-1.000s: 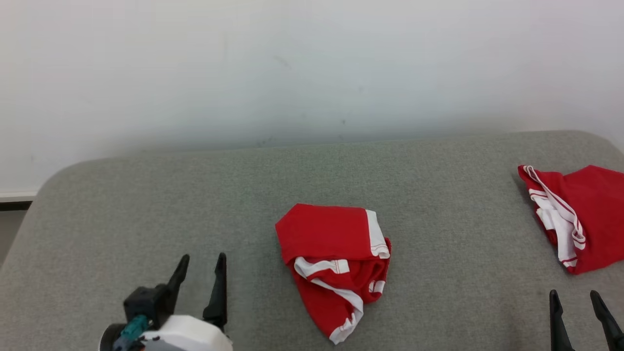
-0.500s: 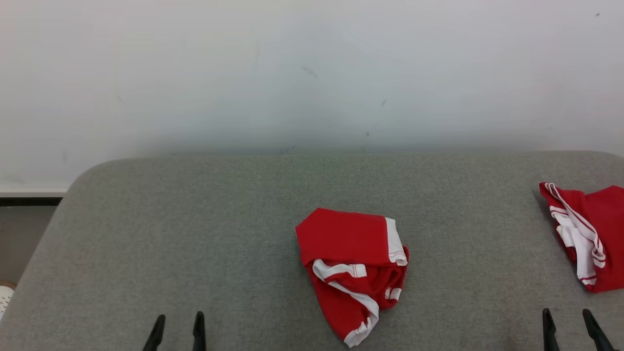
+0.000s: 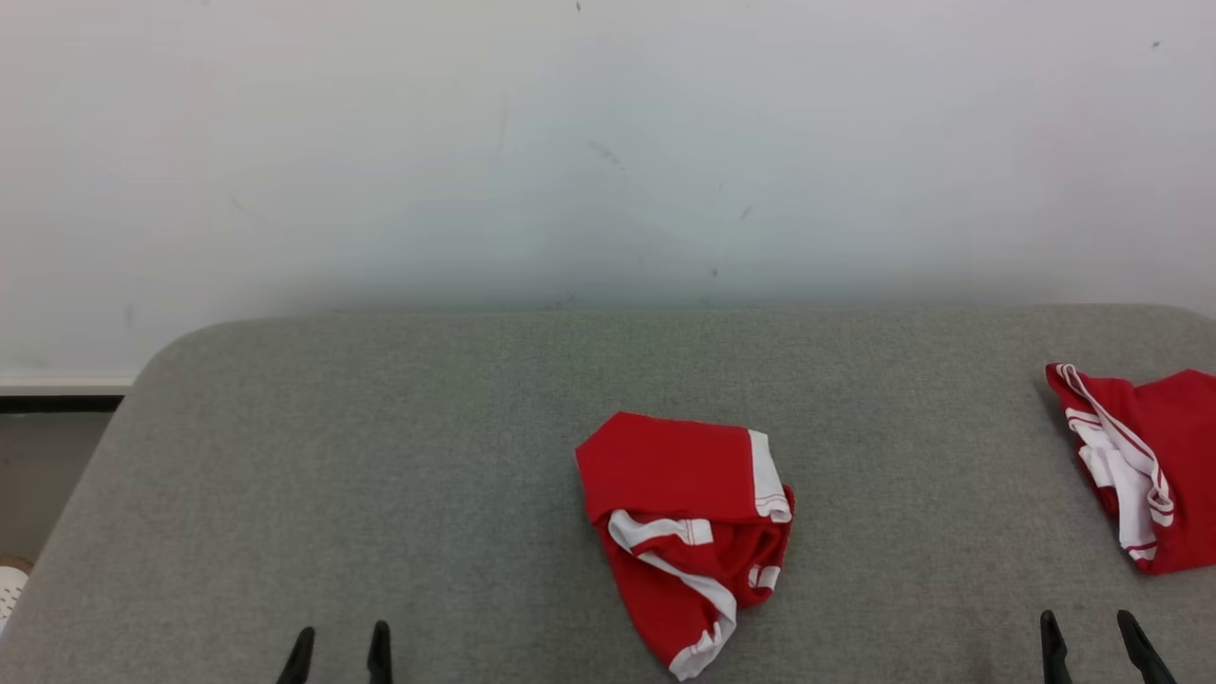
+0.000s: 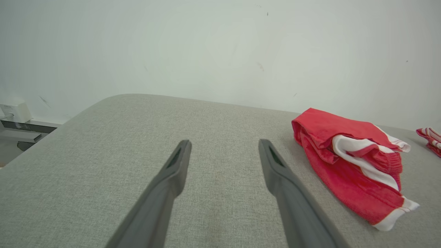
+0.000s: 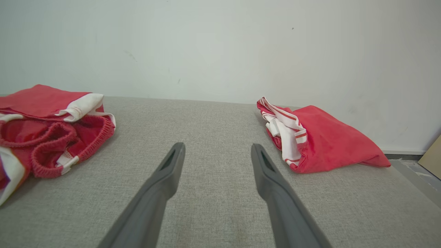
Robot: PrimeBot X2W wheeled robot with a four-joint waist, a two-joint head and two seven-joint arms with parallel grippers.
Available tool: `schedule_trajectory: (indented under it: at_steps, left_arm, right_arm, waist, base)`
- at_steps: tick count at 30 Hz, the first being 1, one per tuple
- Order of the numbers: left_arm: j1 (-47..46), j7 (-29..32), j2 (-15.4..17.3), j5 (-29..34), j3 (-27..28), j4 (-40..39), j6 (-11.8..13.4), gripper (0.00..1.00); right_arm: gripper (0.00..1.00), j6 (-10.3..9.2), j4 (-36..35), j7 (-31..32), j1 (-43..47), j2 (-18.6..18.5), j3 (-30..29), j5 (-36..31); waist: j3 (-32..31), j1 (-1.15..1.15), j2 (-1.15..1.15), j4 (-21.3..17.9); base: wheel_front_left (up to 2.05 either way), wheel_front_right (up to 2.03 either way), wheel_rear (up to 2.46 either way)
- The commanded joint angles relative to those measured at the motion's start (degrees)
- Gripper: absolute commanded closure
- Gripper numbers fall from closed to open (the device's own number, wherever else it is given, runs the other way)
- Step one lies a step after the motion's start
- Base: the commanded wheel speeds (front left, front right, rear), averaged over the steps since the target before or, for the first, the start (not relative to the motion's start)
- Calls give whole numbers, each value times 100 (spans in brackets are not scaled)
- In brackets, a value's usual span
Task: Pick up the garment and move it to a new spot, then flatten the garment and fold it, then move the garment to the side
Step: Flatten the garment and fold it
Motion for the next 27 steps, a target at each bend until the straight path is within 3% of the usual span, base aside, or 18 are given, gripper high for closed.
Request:
schedule_trajectory:
  at_steps: [1, 12, 20, 27]
  left_arm:
    - [67, 0, -26, 87, 48, 19, -44, 0]
    - [-166, -1, -99, 258, -3, -9, -222, 0]
    - [-870, -2, -99, 457, -1275, -14, -520, 0]
    - [-1868, -1, -97, -31, -2710, 620, -534, 0]
  right_arm:
    - [0, -14, 4, -13, 79, 3, 1, -3]
    - [0, -15, 0, -12, -14, 10, -29, -34]
    - [0, -15, 33, -12, -159, 12, 27, -18]
    - [0, -15, 72, -13, -341, 8, 237, 4]
  waist:
    - [8, 0, 0, -11]
    - [70, 0, 0, -40]
    - [50, 0, 0, -176]
    - [137, 0, 0, -598]
  base:
    - [0, 0, 0]
    - [0, 0, 0]
    - [0, 0, 0]
    - [0, 0, 0]
